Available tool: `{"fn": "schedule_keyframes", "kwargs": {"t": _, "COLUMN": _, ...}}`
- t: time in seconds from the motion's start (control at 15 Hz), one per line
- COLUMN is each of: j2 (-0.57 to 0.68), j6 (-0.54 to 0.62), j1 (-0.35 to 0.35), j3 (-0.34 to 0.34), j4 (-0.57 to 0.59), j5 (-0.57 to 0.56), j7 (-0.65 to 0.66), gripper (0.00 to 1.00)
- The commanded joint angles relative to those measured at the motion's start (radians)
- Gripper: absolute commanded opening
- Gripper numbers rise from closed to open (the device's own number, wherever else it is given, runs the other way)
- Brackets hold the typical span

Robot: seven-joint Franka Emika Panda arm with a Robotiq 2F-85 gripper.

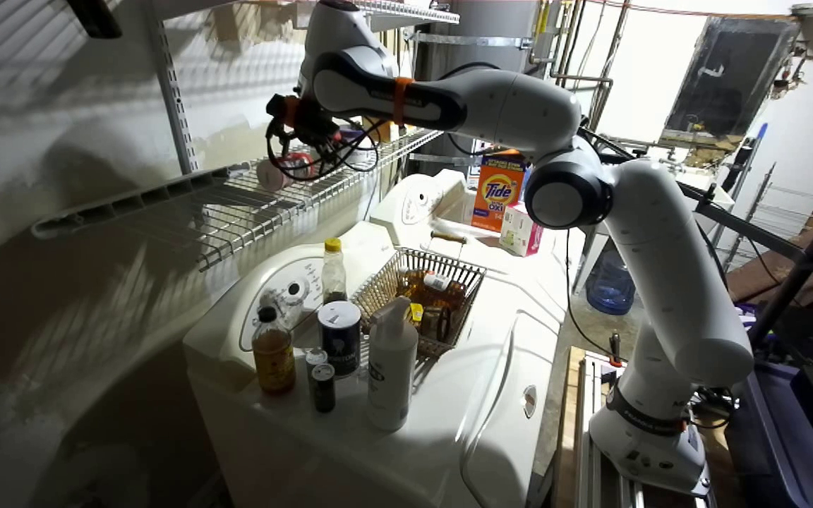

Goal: Place the red container on the bottom shelf upright.

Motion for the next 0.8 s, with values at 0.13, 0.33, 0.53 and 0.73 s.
{"fn": "schedule_keyframes", "kwargs": {"t": 0.13, "j2": 0.056, "j6": 0.012, "j1": -0.004, "j3": 0.003, "j4": 0.051, "j5": 0.023, "j7": 0.075, "gripper": 1.0}}
{"fn": "schedule_keyframes", "kwargs": {"t": 0.33, "j2": 0.064, "j6": 0.031, "j1": 0.0, "j3": -0.001, "j4": 0.051, "j5": 0.013, "j7": 0.09, "gripper": 1.0}}
{"fn": "schedule_keyframes", "kwargs": {"t": 0.53, "j2": 0.071, "j6": 0.049, "j1": 0.005, "j3": -0.005, "j4": 0.05, "j5": 0.003, "j7": 0.094, "gripper": 0.73}}
{"fn": "schedule_keyframes", "kwargs": {"t": 0.73, "j2": 0.066, "j6": 0.081, "j1": 0.022, "j3": -0.018, "j4": 0.053, "j5": -0.028, "j7": 0.085, "gripper": 0.53}}
